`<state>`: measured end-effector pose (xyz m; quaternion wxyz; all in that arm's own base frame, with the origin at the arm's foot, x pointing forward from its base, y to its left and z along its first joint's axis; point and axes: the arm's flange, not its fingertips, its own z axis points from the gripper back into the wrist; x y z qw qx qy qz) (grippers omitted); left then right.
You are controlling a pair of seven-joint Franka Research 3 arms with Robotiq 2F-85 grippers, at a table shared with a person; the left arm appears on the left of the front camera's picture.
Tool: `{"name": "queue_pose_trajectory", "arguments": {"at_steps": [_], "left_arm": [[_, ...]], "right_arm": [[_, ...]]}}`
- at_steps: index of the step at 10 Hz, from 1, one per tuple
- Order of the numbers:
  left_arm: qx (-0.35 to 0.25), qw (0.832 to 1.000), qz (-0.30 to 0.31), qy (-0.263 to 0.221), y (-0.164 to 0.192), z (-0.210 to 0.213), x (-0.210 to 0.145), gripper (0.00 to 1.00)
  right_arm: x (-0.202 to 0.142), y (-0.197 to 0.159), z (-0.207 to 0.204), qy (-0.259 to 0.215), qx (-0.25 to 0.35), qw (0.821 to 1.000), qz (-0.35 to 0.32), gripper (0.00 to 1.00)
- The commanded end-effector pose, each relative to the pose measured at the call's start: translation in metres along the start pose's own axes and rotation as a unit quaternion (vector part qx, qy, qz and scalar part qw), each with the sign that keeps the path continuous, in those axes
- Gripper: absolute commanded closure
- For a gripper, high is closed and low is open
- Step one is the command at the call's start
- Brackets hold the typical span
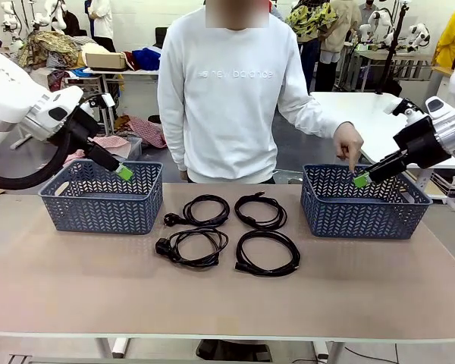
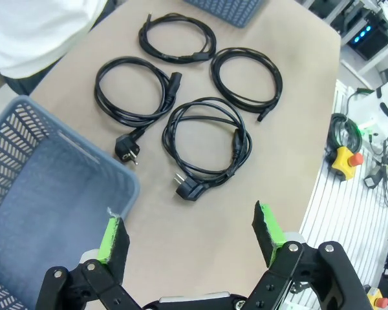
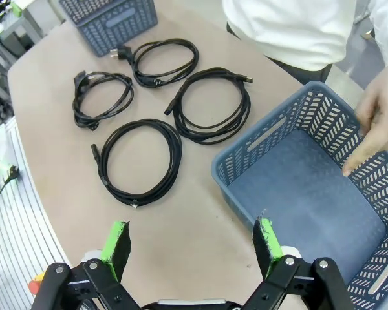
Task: Organize the cables according to human instructions.
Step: Pick up a bundle of cables and place it in the basket indicated by the human.
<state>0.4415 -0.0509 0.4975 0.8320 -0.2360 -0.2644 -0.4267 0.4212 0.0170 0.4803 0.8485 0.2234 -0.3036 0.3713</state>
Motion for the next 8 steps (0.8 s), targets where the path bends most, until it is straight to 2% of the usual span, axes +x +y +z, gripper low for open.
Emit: {"name": "queue_pose_trajectory", "arguments": {"at_steps": [1,5,6,8], "left_arm": [[-0.009,1.000,-0.001,-0.010,0.001,-0.001,-0.002,0.00],[-0.009,1.000,-0.001,-0.010,0.001,-0.001,-0.002,0.00],[-0.009,1.000,-0.001,-0.010,0.001,-0.001,-0.002,0.00],[-0.009,1.000,-0.001,-0.010,0.001,-0.001,-0.002,0.00]], "right_arm": [[0.000,-0.003,-0.001,-0.014,0.007,1.000,0.012,0.00],[0.000,-0.003,-0.001,-0.014,0.007,1.000,0.012,0.00],[0.000,0.000,0.000,0.000,0.000,1.000,-0.001,0.00],[0.011,0.014,-0.011,0.020,-0.006,0.999,0.024,0.00]]}}
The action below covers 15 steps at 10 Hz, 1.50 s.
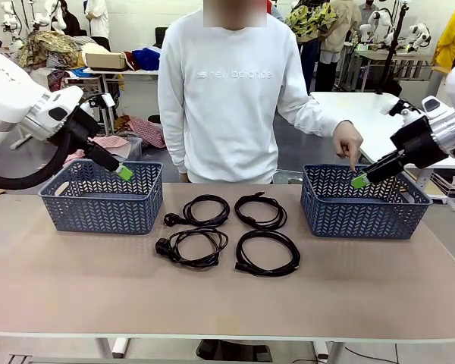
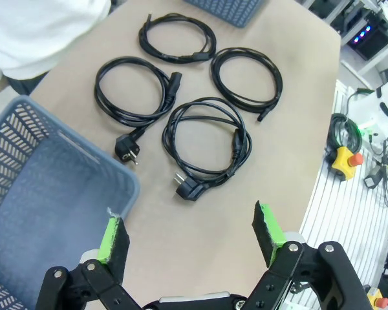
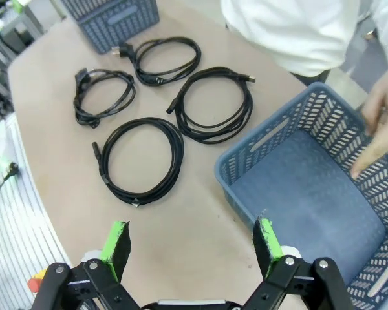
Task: Organize the cables according to human instructions.
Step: Pick up a bundle of cables and place it in the basket indicated by the human.
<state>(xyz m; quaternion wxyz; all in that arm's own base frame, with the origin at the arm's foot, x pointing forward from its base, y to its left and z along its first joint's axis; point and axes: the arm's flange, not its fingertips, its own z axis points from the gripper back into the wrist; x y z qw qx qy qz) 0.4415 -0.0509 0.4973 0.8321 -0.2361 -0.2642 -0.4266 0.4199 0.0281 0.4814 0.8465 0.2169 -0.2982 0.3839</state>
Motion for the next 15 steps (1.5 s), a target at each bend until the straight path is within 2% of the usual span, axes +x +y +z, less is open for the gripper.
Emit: {"name": "queue_pose_trajectory", "arguments": {"at_steps": [1,5,9,12,15], "left_arm": [[-0.009,1.000,-0.002,-0.010,0.001,0.000,-0.002,0.00],[-0.009,1.000,-0.002,-0.010,0.001,0.000,-0.002,0.00],[-0.009,1.000,-0.002,-0.010,0.001,0.000,-0.002,0.00],[-0.009,1.000,-0.002,-0.010,0.001,0.000,-0.002,0.00],[-0.009,1.000,-0.002,-0.010,0.001,0.000,-0.002,0.00]], "right_arm": [[0.010,0.014,-0.013,0.022,-0.007,0.999,0.025,0.00],[0.026,0.055,-0.064,0.100,0.016,0.991,0.084,0.00],[0.032,0.088,-0.126,0.196,0.039,0.969,0.146,0.00],[0.033,0.100,-0.150,0.224,0.049,0.960,0.163,0.00],[0.023,0.103,-0.150,0.217,0.059,0.960,0.165,0.00]]}}
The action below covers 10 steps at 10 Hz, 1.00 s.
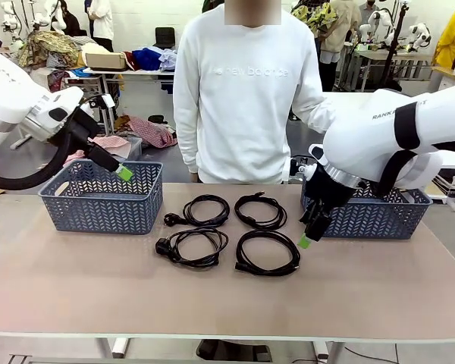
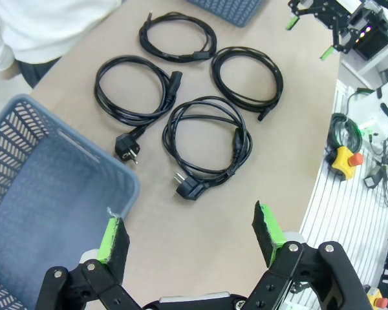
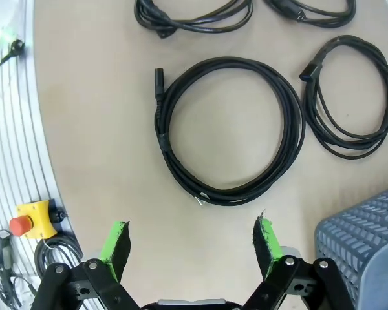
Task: Organize the cables according to human instructions.
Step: Pick up a bundle of cables and place it in the basket indicated by the human.
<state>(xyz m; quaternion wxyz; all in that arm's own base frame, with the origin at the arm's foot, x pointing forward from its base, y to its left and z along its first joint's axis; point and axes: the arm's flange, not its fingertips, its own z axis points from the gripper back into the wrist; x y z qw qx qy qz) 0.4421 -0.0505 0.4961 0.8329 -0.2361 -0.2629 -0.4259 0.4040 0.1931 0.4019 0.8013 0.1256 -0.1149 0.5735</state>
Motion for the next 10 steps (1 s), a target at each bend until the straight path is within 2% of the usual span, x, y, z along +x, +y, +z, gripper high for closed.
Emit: {"name": "queue_pose_trajectory", "arguments": {"at_steps": [1,5,10], "left_arm": [[-0.008,1.000,-0.003,-0.011,0.000,0.000,-0.001,0.00],[-0.008,1.000,-0.003,-0.011,0.000,0.000,-0.001,0.00],[-0.008,1.000,-0.003,-0.011,0.000,0.000,-0.001,0.00]], "right_arm": [[-0.002,0.002,0.000,-0.001,-0.001,1.000,0.000,0.00],[0.000,0.000,0.000,0.000,0.000,1.000,0.000,0.00],[0.032,0.007,-0.041,0.055,0.034,0.990,0.123,0.00]]}}
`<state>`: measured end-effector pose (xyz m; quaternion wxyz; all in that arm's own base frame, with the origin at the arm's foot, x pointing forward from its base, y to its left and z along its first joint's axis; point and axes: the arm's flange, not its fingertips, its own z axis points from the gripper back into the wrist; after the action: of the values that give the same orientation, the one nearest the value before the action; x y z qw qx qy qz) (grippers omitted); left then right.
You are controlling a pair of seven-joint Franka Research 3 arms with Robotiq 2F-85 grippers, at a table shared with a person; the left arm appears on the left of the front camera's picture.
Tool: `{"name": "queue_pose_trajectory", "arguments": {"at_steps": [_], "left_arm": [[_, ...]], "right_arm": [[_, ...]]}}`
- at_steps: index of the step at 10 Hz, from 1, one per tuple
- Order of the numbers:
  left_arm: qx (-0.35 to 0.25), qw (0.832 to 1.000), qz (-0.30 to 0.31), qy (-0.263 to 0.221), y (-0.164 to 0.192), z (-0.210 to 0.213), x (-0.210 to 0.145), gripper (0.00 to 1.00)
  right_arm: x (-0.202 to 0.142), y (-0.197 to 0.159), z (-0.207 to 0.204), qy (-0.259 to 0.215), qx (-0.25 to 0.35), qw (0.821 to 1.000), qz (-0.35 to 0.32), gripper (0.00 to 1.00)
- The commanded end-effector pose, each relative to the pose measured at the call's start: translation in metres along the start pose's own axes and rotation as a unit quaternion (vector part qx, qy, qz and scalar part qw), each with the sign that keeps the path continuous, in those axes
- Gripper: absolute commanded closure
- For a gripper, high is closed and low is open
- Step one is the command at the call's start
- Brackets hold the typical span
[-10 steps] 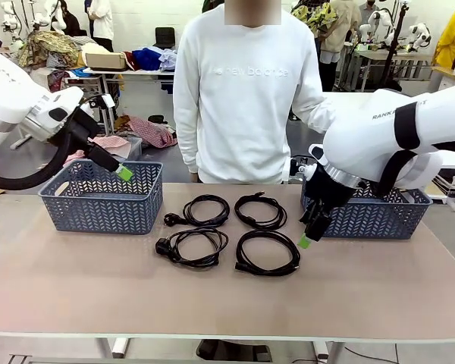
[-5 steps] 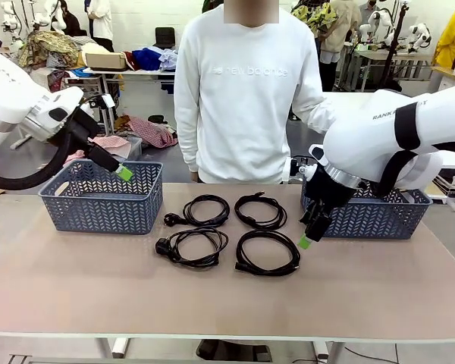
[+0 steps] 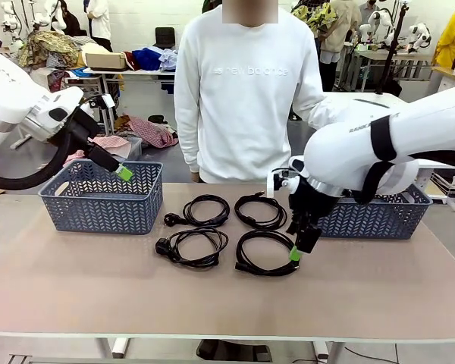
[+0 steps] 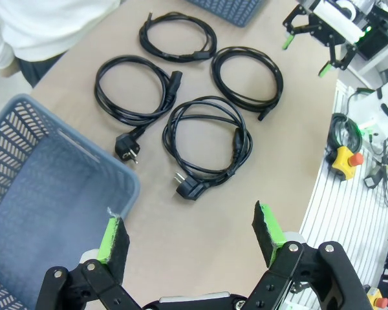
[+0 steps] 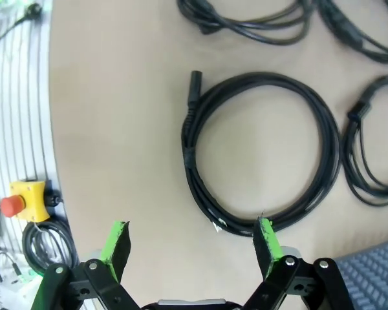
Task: Organize the cables according to human instructions.
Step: Pick up a bundle of cables and place it in the basket indicated by the human.
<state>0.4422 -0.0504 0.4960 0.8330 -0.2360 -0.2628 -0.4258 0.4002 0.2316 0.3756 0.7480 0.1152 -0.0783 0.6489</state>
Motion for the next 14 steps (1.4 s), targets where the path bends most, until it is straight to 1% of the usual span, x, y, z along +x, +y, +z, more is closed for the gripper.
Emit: {"name": "queue_pose_trajectory", "arguments": {"at_steps": [1,4,6,10,14], "left_arm": [[-0.008,1.000,-0.003,-0.011,0.000,0.000,-0.001,0.00],[-0.008,1.000,-0.003,-0.011,0.000,0.000,-0.001,0.00],[-0.008,1.000,-0.003,-0.011,0.000,0.000,-0.001,0.00],[-0.008,1.000,-0.003,-0.011,0.000,0.000,-0.001,0.00],[-0.008,1.000,-0.003,-0.011,0.000,0.000,-0.001,0.00]], "right_arm": [[0.013,-0.007,-0.011,0.033,0.013,0.998,0.052,0.00],[0.026,-0.004,-0.036,0.056,0.006,0.995,0.084,0.00],[0.028,-0.003,-0.050,0.074,0.002,0.995,0.067,0.00],[0.031,-0.003,-0.072,0.105,-0.020,0.992,0.063,0.00],[0.034,-0.003,-0.088,0.118,-0.020,0.991,0.053,0.00]]}}
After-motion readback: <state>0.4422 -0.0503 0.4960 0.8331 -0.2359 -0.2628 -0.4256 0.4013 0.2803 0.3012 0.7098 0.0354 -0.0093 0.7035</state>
